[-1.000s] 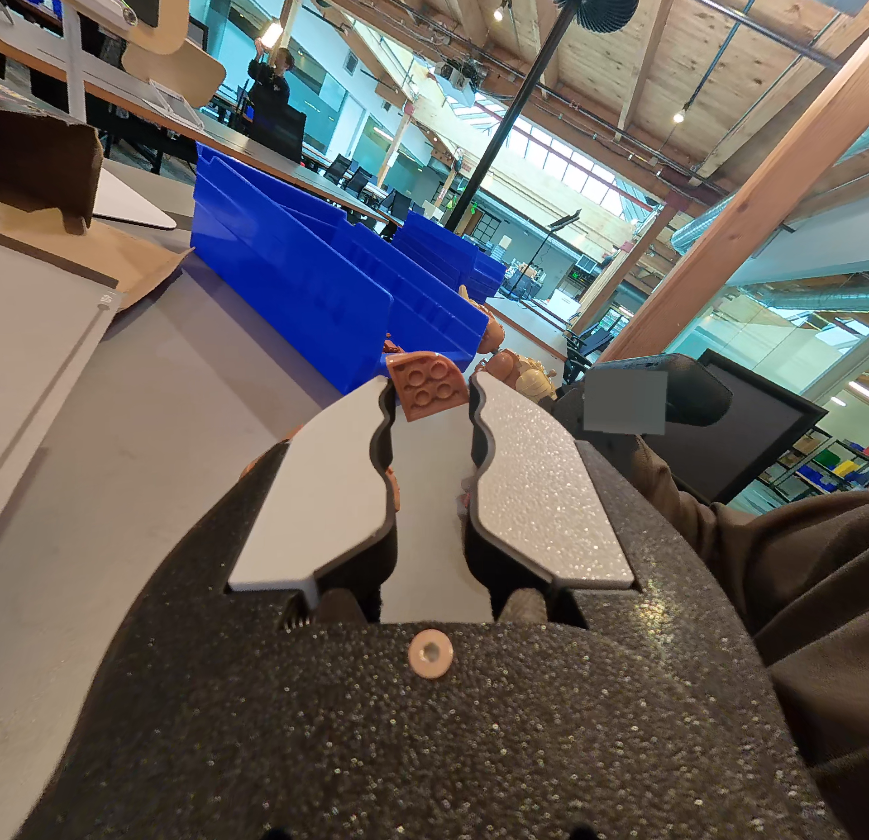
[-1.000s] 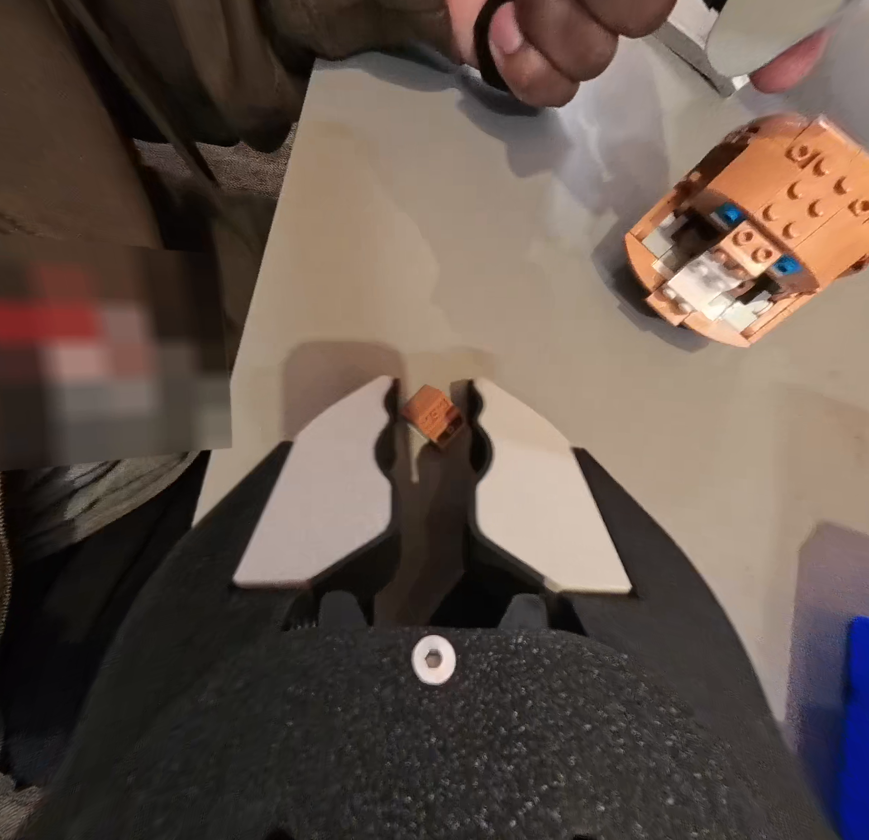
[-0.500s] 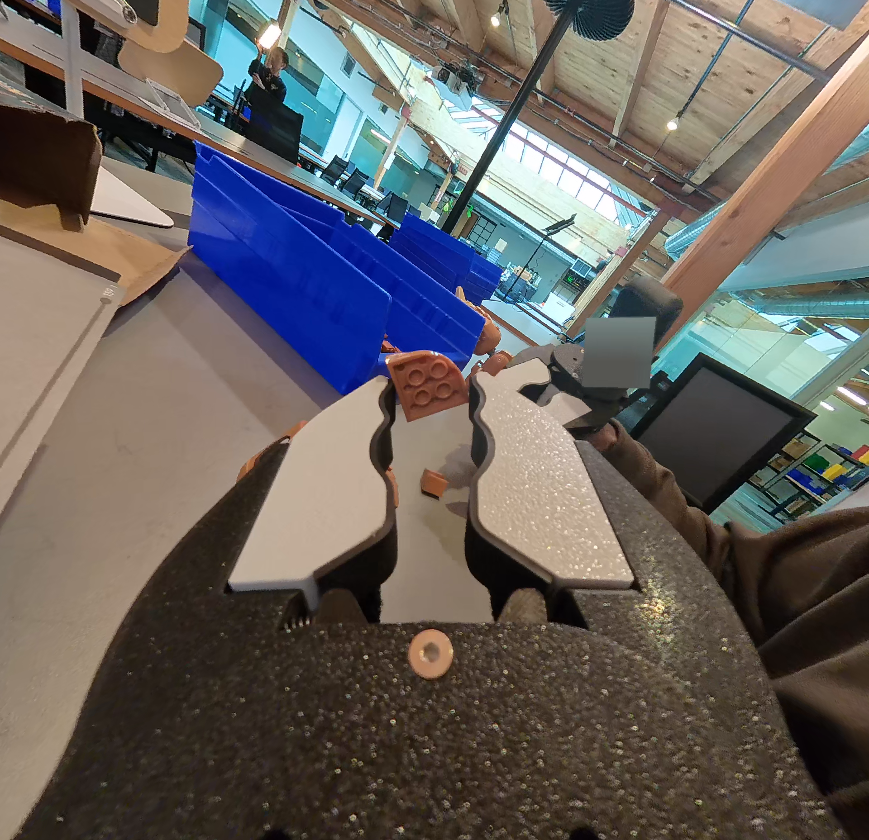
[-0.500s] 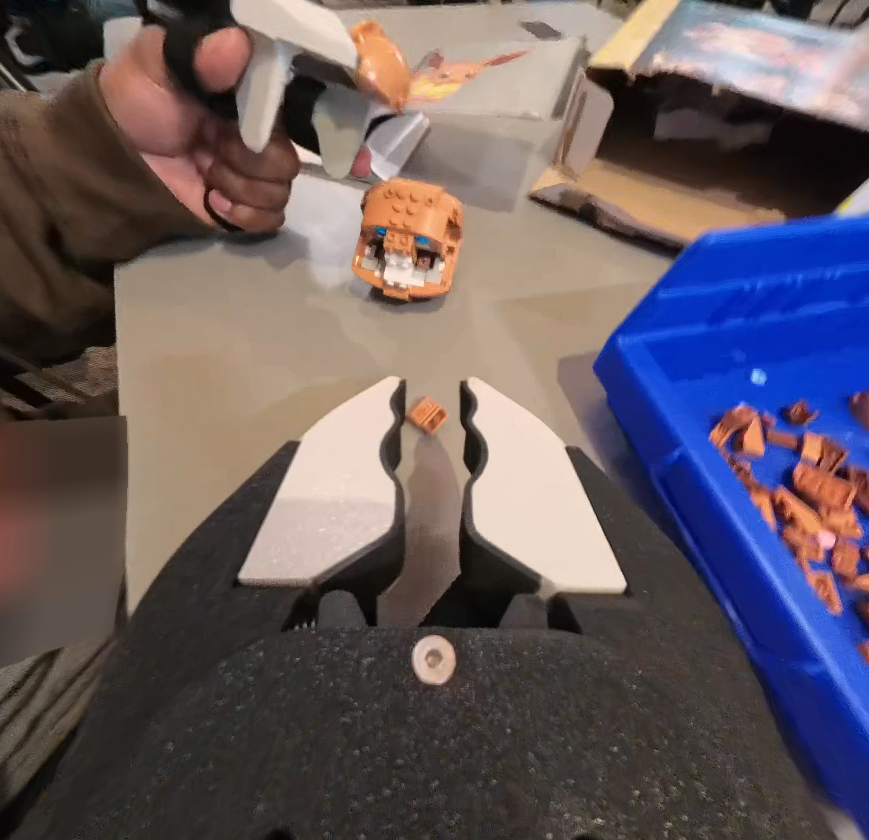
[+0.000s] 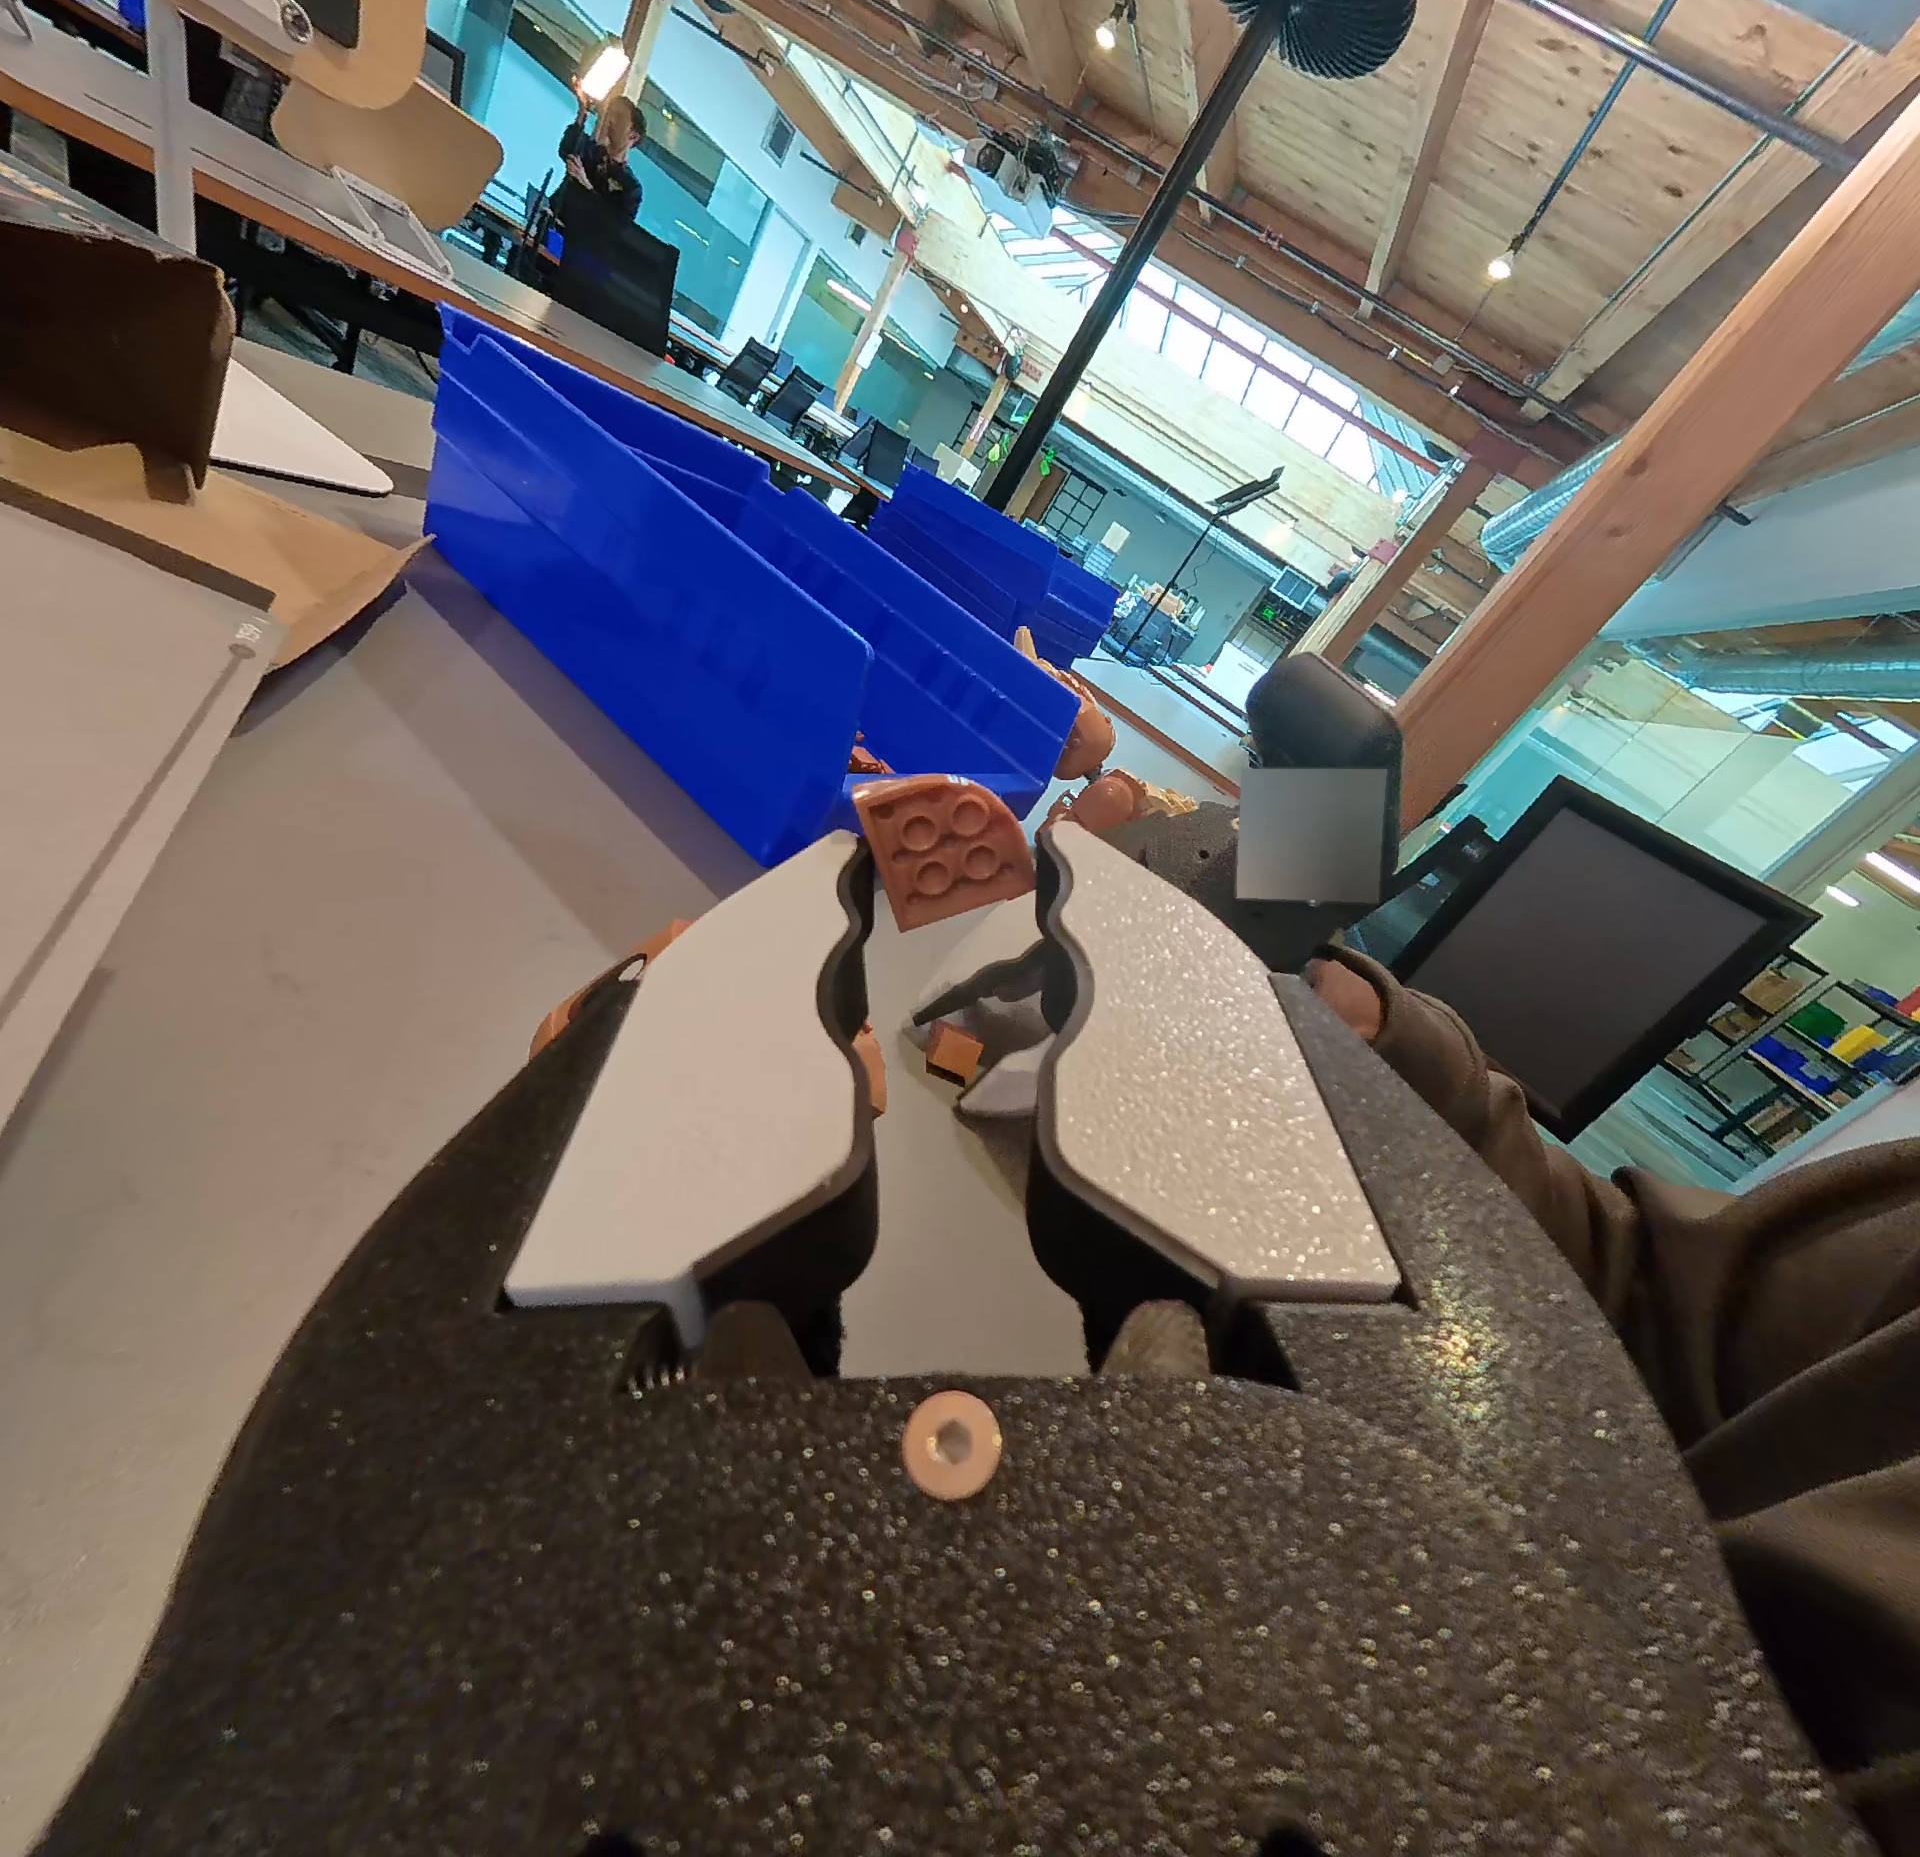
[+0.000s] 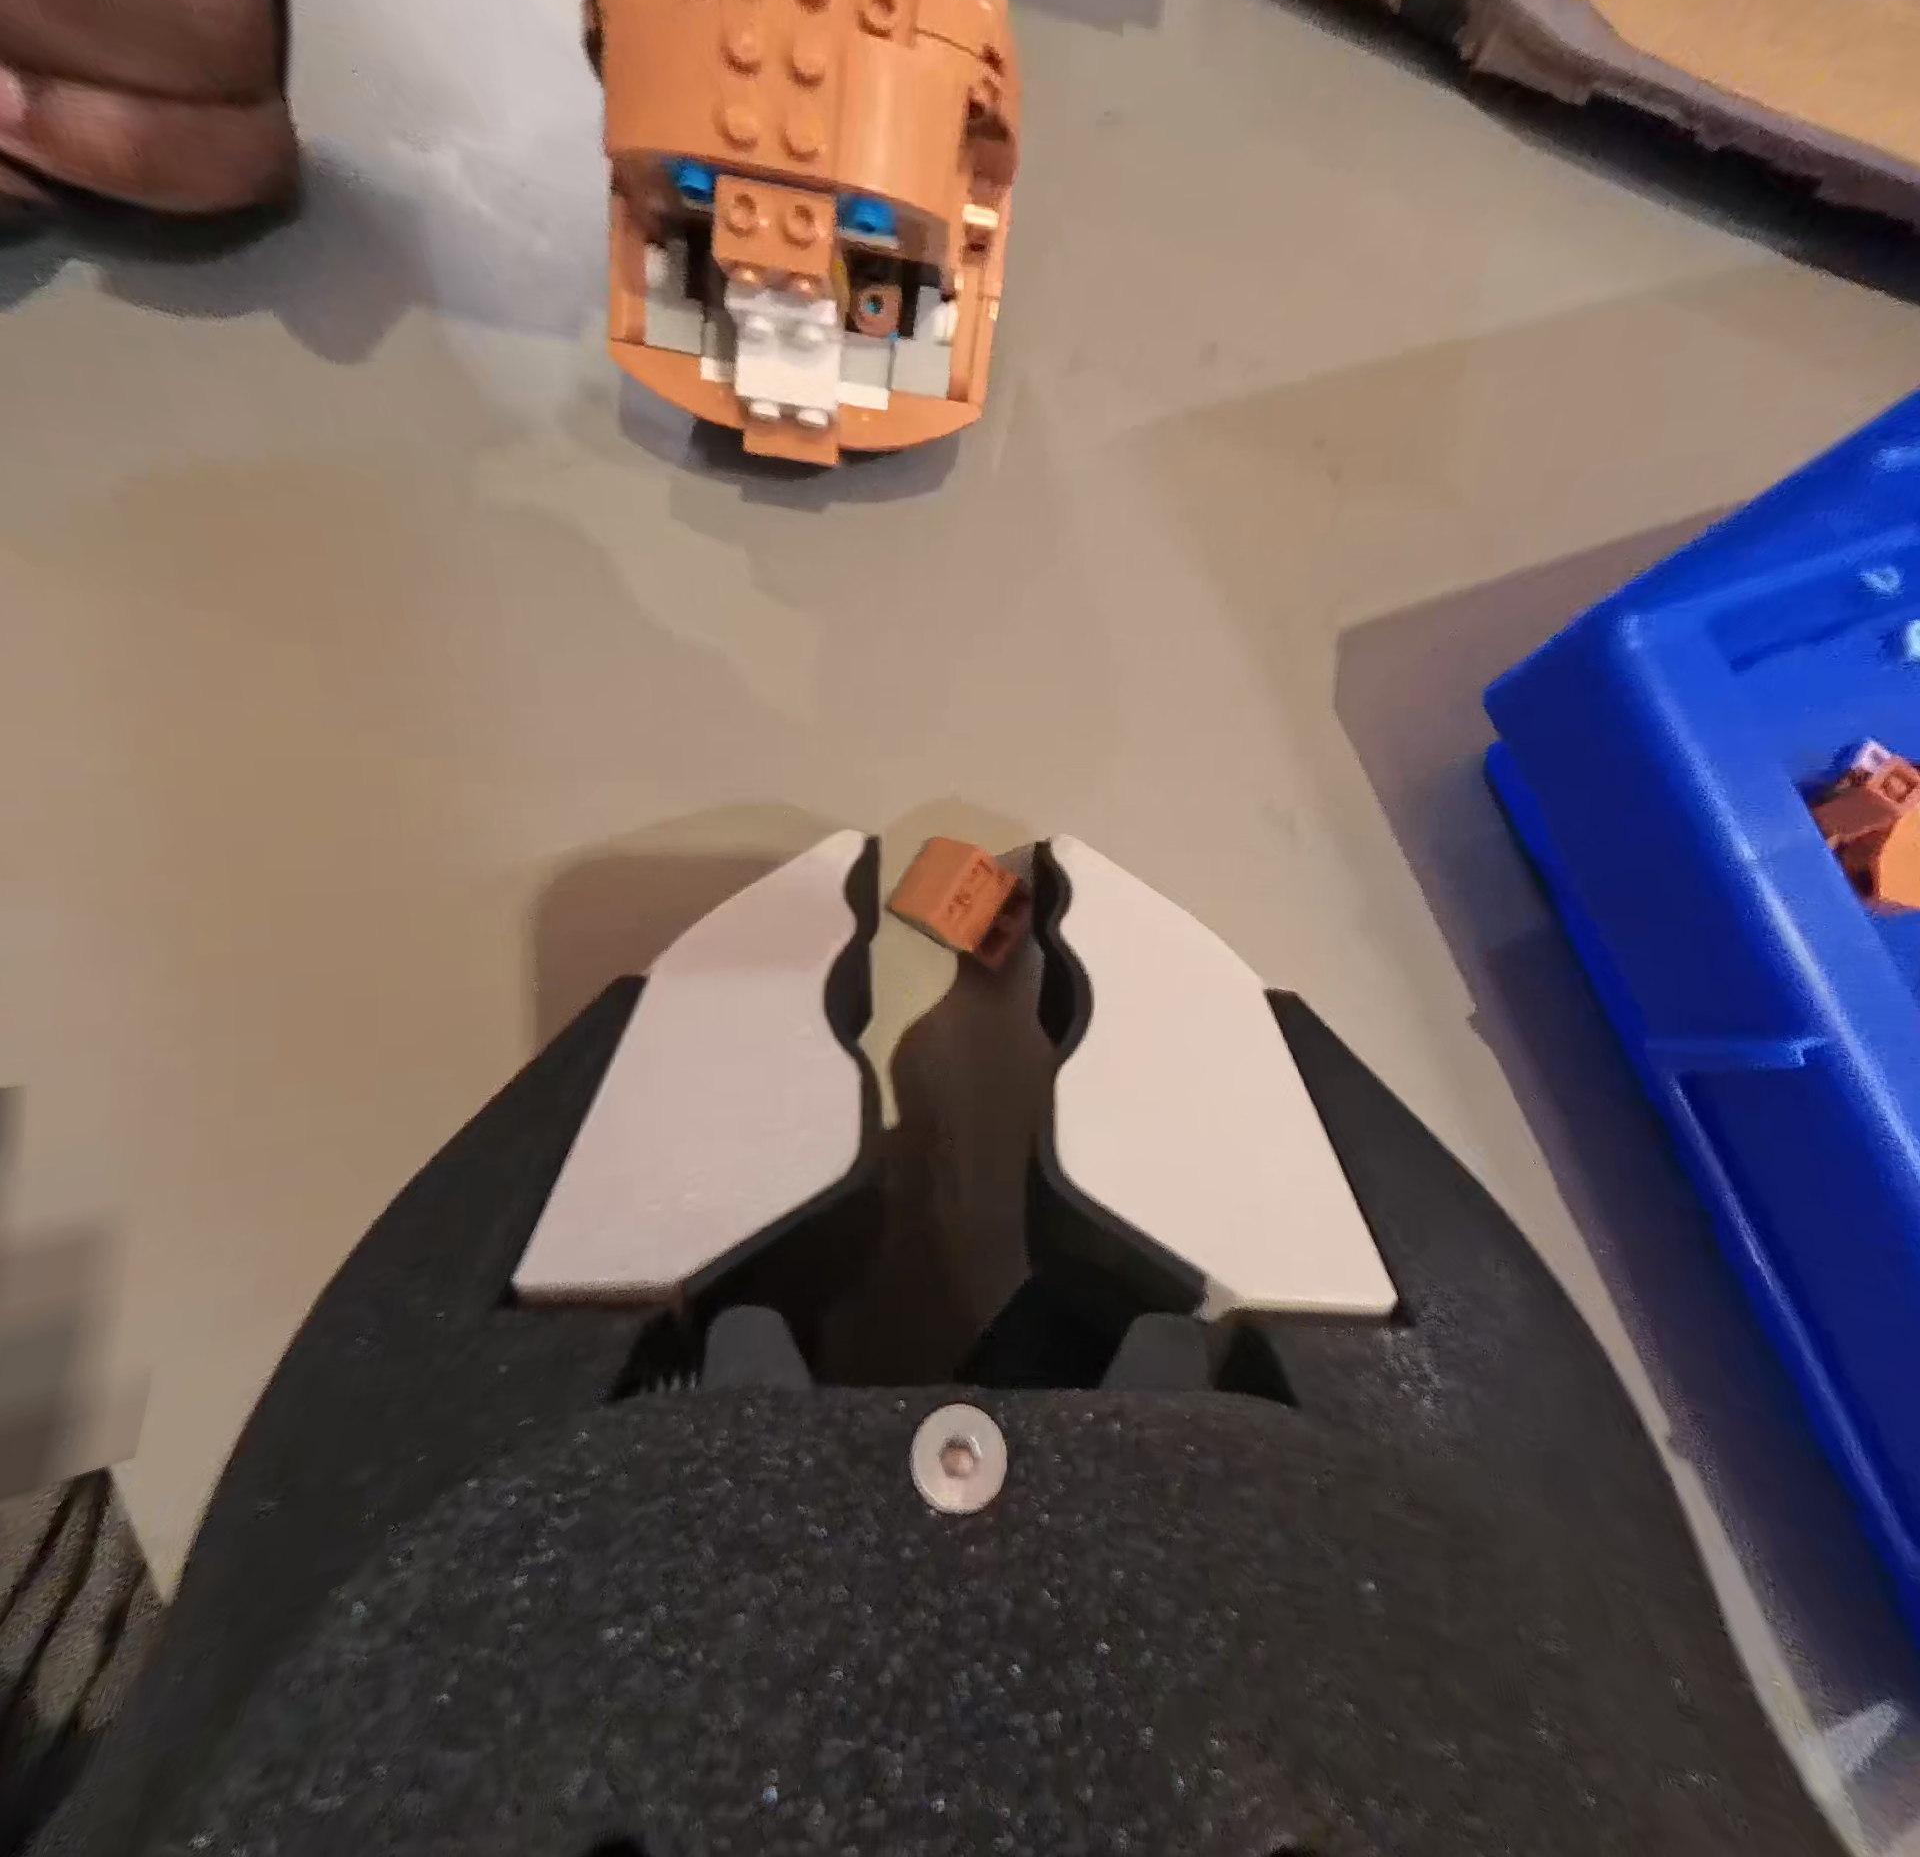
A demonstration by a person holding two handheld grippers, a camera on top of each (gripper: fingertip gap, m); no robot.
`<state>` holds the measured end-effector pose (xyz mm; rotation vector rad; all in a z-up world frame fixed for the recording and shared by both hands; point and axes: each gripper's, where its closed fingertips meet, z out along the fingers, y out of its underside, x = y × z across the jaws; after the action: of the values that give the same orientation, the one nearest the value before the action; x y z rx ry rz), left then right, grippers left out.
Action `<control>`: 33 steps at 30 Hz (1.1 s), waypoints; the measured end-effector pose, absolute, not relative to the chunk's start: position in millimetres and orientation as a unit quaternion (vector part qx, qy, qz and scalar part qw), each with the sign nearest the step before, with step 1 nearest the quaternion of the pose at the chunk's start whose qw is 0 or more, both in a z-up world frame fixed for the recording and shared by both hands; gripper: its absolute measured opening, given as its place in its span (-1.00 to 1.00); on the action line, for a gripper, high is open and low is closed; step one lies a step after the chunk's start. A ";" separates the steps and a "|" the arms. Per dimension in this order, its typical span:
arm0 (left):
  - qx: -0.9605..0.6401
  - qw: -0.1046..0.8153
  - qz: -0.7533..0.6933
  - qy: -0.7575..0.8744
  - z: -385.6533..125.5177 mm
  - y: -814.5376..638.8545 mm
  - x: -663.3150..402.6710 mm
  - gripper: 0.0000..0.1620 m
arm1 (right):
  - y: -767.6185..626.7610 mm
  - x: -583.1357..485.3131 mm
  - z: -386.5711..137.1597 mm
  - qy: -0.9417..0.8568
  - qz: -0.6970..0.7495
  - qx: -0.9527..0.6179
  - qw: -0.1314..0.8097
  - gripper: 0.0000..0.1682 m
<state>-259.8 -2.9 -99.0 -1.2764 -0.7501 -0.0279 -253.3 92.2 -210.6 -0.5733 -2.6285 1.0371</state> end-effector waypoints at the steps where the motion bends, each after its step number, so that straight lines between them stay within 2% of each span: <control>1: -0.581 0.739 -0.014 -0.341 -98.8 -2.5 -259.5 -0.63 | 93.9 -254.3 -210.8 -0.903 0.356 -0.205 0.127 -0.75; 8: -0.578 0.743 -0.022 -0.336 -96.9 -1.5 -257.8 -0.63 | 99.8 -262.6 -203.0 -0.889 0.369 -0.219 0.162 -0.80; 9: -0.578 0.743 -0.023 -0.336 -96.9 -1.7 -257.7 -0.63 | 102.1 -269.3 -195.3 -0.878 0.383 -0.222 0.183 -0.81; 10: -0.578 0.744 -0.023 -0.336 -96.9 -2.0 -257.7 -0.63 | 107.2 -278.8 -184.8 -0.865 0.395 -0.229 0.208 -1.00; 13: -0.577 0.744 -0.023 -0.336 -97.0 -2.1 -257.5 -0.63 | 129.3 -316.6 -137.2 -0.801 0.450 -0.264 0.294 -1.00; 18: -0.577 0.743 -0.023 -0.337 -96.9 -2.6 -258.0 -0.63 | 155.6 -344.5 -97.9 -0.743 0.503 -0.299 0.326 -0.96; 22: -0.578 0.743 -0.026 -0.336 -97.2 -1.8 -257.5 -0.63 | 179.1 -336.0 -120.2 -0.742 0.474 -0.353 0.316 -0.80; 28: -0.580 0.744 -0.035 -0.331 -97.2 1.4 -255.4 -0.63 | 207.3 -304.4 -178.7 -0.776 0.355 -0.423 0.304 -0.70; 33: -0.581 0.742 -0.033 -0.333 -97.9 1.4 -255.6 -0.63 | 218.7 -310.8 -202.1 -0.796 0.269 -0.446 0.309 -0.48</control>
<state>-255.6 1.4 -97.9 -1.2725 -0.7291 -0.0728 -310.8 218.7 -202.1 -1.1781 -2.1023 0.7109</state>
